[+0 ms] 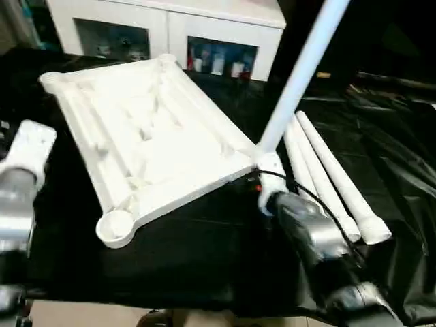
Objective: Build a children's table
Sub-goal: Rotate table base
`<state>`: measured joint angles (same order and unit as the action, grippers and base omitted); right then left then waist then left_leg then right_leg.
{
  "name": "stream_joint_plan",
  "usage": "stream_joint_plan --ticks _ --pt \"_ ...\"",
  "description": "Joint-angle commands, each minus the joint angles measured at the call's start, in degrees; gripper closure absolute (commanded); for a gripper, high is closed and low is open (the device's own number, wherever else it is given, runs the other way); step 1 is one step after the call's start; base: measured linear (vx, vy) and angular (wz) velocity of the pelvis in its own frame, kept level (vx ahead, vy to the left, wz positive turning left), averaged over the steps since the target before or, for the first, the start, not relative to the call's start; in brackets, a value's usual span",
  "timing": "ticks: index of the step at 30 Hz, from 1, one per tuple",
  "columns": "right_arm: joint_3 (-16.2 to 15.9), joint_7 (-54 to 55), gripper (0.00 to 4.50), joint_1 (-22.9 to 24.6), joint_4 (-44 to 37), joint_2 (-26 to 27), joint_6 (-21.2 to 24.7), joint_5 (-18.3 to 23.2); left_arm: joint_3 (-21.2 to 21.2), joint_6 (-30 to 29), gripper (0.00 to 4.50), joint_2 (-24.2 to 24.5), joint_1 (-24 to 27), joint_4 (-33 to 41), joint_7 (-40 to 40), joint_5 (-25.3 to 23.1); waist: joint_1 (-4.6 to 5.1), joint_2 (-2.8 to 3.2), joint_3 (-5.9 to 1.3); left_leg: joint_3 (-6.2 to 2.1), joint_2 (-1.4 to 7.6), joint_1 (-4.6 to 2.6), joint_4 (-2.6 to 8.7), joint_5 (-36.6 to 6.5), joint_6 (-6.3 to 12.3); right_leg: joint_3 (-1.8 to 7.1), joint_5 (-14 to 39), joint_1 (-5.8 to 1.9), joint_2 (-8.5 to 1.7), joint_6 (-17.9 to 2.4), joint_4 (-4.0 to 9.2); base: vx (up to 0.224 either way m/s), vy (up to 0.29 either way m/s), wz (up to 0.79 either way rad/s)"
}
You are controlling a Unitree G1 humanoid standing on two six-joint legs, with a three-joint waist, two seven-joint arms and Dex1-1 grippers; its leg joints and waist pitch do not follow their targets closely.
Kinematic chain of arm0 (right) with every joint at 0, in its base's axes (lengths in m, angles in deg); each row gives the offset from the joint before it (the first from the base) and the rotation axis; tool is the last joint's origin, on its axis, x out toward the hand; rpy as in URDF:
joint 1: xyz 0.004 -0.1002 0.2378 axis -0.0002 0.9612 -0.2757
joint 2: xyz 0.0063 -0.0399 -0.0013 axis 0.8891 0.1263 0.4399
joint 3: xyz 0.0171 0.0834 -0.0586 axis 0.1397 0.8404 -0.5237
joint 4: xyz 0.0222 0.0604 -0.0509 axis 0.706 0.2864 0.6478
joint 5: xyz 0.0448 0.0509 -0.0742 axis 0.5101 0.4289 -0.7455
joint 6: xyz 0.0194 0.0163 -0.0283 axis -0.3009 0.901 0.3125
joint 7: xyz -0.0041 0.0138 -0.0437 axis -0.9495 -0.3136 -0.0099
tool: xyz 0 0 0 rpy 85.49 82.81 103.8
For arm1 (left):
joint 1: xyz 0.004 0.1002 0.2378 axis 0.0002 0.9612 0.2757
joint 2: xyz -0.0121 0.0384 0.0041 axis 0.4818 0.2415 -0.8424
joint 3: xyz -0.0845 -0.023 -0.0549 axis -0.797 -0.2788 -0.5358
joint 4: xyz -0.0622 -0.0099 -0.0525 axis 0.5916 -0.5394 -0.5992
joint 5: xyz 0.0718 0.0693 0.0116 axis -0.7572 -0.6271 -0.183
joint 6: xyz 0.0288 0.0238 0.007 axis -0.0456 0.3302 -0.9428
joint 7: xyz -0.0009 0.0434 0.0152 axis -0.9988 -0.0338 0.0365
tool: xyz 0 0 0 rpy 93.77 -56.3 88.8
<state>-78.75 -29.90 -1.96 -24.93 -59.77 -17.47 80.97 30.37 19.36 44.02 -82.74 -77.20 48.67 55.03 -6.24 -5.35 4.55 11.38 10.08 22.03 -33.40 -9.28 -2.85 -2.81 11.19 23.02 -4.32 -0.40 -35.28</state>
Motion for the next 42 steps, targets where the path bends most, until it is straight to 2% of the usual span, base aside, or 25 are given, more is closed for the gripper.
stream_joint_plan --ticks 1,6,7,8,12,15,16,17,19,21,22,24,25,27,28,30,32,33,34,35,38,39,40,41,42 --pt "0.76 0.13 0.58 -1.33 2.79 -0.03 -1.95 -0.77 2.54 -3.02 2.41 -1.22 0.84 3.69 3.09 1.77 0.33 2.11 -4.04 -1.76 3.42 -2.20 4.60 -14.67 -3.88 2.62 5.36 -1.59 -4.13 -11.37 3.13 0.000 0.000 0.00" --pt "0.69 -1.35 0.58 -3.38 6.44 0.72 -4.25 -0.83 4.64 -5.53 2.41 -2.88 1.70 7.16 8.96 5.45 0.60 1.98 -4.05 -1.85 3.21 -1.95 4.65 -17.52 -4.19 2.76 9.14 -1.61 -4.14 -10.49 3.65 0.000 0.000 0.00" --pt "0.56 -1.67 0.58 -3.78 7.10 0.85 -4.61 -0.84 4.87 -6.17 2.41 -3.20 1.86 8.09 9.96 6.29 0.56 2.00 -4.06 -1.90 3.28 -2.09 4.65 -17.64 -3.99 2.77 9.58 -1.55 -4.26 -10.23 3.73 0.000 0.000 0.00" --pt "0.22 -2.19 0.58 -4.59 8.68 1.11 -5.54 -0.96 6.72 -7.45 2.41 -3.16 2.76 10.85 13.47 8.23 0.65 2.07 -4.09 -1.94 3.31 -2.06 4.64 -17.54 -3.87 2.75 9.65 -1.53 -4.23 -10.27 3.72 0.000 0.000 0.00" --pt "-0.20 -2.87 0.58 -5.39 10.58 1.25 -7.47 -1.11 9.61 -8.18 2.41 -2.40 4.29 14.35 18.35 10.21 0.52 2.16 -4.24 -1.77 3.35 -2.21 4.50 -16.28 -3.74 2.69 7.95 -1.39 -4.04 -10.76 3.47 0.000 0.000 0.00" --pt "0.45 -3.62 0.58 -6.15 12.39 1.52 -9.47 -0.98 13.11 -11.91 2.41 -2.38 5.75 18.53 22.17 11.56 0.57 2.14 -4.29 -1.80 3.34 -1.90 4.51 -15.47 -3.70 2.61 6.67 -1.71 -4.02 -11.15 3.15 0.000 0.000 0.00" --pt "0.90 -3.91 0.58 -6.12 12.11 1.65 -9.74 -0.62 14.09 -12.35 2.41 -2.84 5.76 18.86 22.40 11.43 0.57 2.07 -4.29 -1.60 3.28 -2.12 4.39 -15.38 -3.48 2.71 6.38 -1.55 -3.94 -11.17 3.26 0.000 0.000 0.00" --pt "1.12 -3.99 0.58 -5.87 11.12 1.68 -9.59 -0.34 14.61 -12.29 2.41 -3.55 5.44 18.43 21.97 11.10 0.52 2.20 -4.37 -1.64 3.26 -1.96 4.39 -14.83 -3.34 2.73 5.84 -1.74 -3.92 -11.10 3.17 0.000 0.000 0.00" --pt "1.40 -3.99 0.58 -5.60 10.05 1.68 -9.41 -0.07 15.08 -12.17 2.41 -4.59 4.96 17.96 21.30 10.84 0.62 2.04 -4.39 -1.65 3.23 -1.84 4.39 -14.34 -3.20 2.73 5.34 -1.93 -3.90 -10.98 3.17 0.000 0.000 0.00" --pt "1.69 -3.82 0.58 -5.05 8.28 1.61 -8.80 0.28 15.49 -11.49 2.41 -6.35 4.11 16.99 20.11 10.53 0.66 2.04 -4.43 -1.62 3.20 -1.95 4.30 -14.36 -3.16 2.75 5.52 -1.96 -3.88 -10.71 3.23 0.000 0.000 0.00" --pt "1.88 -3.13 0.58 -4.03 5.62 1.32 -7.97 0.35 16.01 -10.17 2.41 -8.80 2.89 15.65 18.42 10.13 0.73 2.36 -4.39 -1.65 3.19 -1.88 4.38 -14.28 -3.24 2.76 5.39 -1.97 -3.75 -10.51 3.34 0.000 0.000 0.00" --pt "2.19 -2.60 0.58 -3.42 4.05 1.16 -7.49 0.50 16.12 -9.75 2.41 -10.35 2.20 14.90 17.28 10.01 0.61 2.22 -4.46 -1.68 3.16 -1.99 4.36 -14.55 -3.42 2.69 5.62 -2.00 -3.68 -10.18 3.35 0.000 0.000 0.00" --pt "2.47 -2.01 0.58 -2.93 2.71 0.85 -7.28 0.40 16.47 -9.43 2.41 -11.57 1.57 14.37 16.51 10.03 0.56 2.41 -4.54 -1.75 3.17 -1.96 4.32 -15.28 -3.52 2.72 6.50 -1.99 -3.83 -10.01 3.35 0.000 0.000 0.00" --pt "3.74 -0.44 0.58 -1.46 -2.83 -0.41 -5.33 0.51 17.88 -8.61 2.41 -13.80 0.32 13.42 15.53 9.95 0.53 2.25 -4.47 -1.78 3.19 -2.08 4.33 -15.91 -3.61 2.71 7.40 -1.84 -3.73 -9.34 3.64 0.000 0.000 0.00" --pt "3.74 -0.44 0.58 -1.46 -2.83 -0.41 -5.33 0.51 17.88 -8.61 2.41 -13.80 0.32 13.42 15.53 9.95 0.53 2.25 -4.47 -1.78 3.19 -2.08 4.33 -15.91 -3.61 2.71 7.40 -1.84 -3.73 -9.34 3.64 0.000 0.000 0.00" --pt "4.55 0.31 0.58 -0.85 -5.92 -1.10 -3.97 0.70 18.58 -8.16 2.41 -14.74 -0.13 13.28 15.26 9.95 0.56 2.14 -4.42 -1.85 3.14 -1.83 4.40 -15.85 -3.46 2.69 8.01 -1.99 -3.70 -8.83 3.76 0.000 0.000 0.00" --pt "6.51 1.76 0.58 -0.26 -12.37 -2.88 1.74 0.91 20.41 -6.96 2.41 -16.41 -0.81 13.19 15.19 9.66 0.63 2.13 -4.37 -1.86 3.05 -1.87 4.34 -14.95 -3.11 2.72 7.18 -2.06 -3.43 -8.25 3.73 0.000 0.000 0.00" --pt "7.52 2.06 0.58 -0.39 -15.51 -4.17 6.41 1.22 21.26 -6.76 2.41 -16.91 -1.05 13.27 15.55 9.58 0.50 2.47 -4.62 -1.86 3.09 -1.98 4.20 -14.50 -3.14 2.69 6.37 -2.07 -3.54 -8.29 3.51 0.000 0.000 0.00" --pt "7.52 2.06 0.58 -0.39 -15.51 -4.17 6.41 1.22 21.26 -6.76 2.41 -16.91 -1.05 13.27 15.55 9.58 0.62 2.34 -4.52 -1.81 3.04 -2.02 4.20 -14.04 -3.03 2.69 5.73 -2.06 -3.27 -8.16 3.60 0.000 0.000 0.00" --pt "9.44 1.94 0.58 -0.89 -19.82 -6.57 15.09 2.28 21.87 -4.56 2.41 -17.23 -1.30 13.17 16.61 9.68 0.59 2.21 -4.63 -1.74 2.84 -1.74 4.04 -12.51 -2.60 2.66 3.93 -2.35 -3.24 -8.36 3.42 0.000 0.000 0.00" --pt "10.88 2.24 0.33 -1.34 -21.13 -7.77 19.22 2.92 21.79 -3.65 2.31 -16.48 -1.30 13.52 18.31 10.30 0.51 2.17 -4.68 -1.65 2.83 -1.67 3.91 -12.05 -2.34 2.65 4.56 -2.34 -3.51 -8.66 3.53 0.000 0.000 0.00" --pt "12.70 3.87 0.33 -2.04 -21.52 -8.65 23.41 2.72 21.60 -1.72 2.31 -15.35 -1.24 14.06 20.69 11.31 0.51 2.18 -4.69 -1.69 2.74 -1.78 3.89 -12.20 -2.35 2.64 5.96 -2.33 -3.52 -8.71 3.68 0.000 0.000 0.00" --pt "12.70 3.87 0.22 -2.04 -21.52 -8.65 23.41 2.72 21.60 -1.72 2.31 -15.35 -1.24 14.06 20.69 11.31 0.51 2.18 -4.69 -1.69 2.74 -1.78 3.89 -12.20 -2.35 2.64 5.96 -2.33 -3.52 -8.71 3.68 0.000 0.000 0.00" --pt "14.49 5.26 0.14 -3.45 -20.80 -10.16 29.32 3.12 21.00 -0.10 2.31 -12.95 -0.98 16.92 27.49 15.38 0.67 1.79 -4.64 -1.62 2.81 -1.84 3.90 -12.71 -2.83 2.59 7.33 -2.17 -3.53 -8.79 3.80 0.000 0.000 0.00" --pt "14.49 5.26 0.05 -3.45 -20.80 -10.16 29.32 3.12 21.00 -0.10 2.31 -12.95 -0.98 16.92 27.49 15.38 0.61 1.97 -4.87 -1.68 2.75 -1.86 3.89 -12.10 -2.97 2.56 7.40 -2.33 -3.61 -9.29 3.45 0.000 0.000 0.00"
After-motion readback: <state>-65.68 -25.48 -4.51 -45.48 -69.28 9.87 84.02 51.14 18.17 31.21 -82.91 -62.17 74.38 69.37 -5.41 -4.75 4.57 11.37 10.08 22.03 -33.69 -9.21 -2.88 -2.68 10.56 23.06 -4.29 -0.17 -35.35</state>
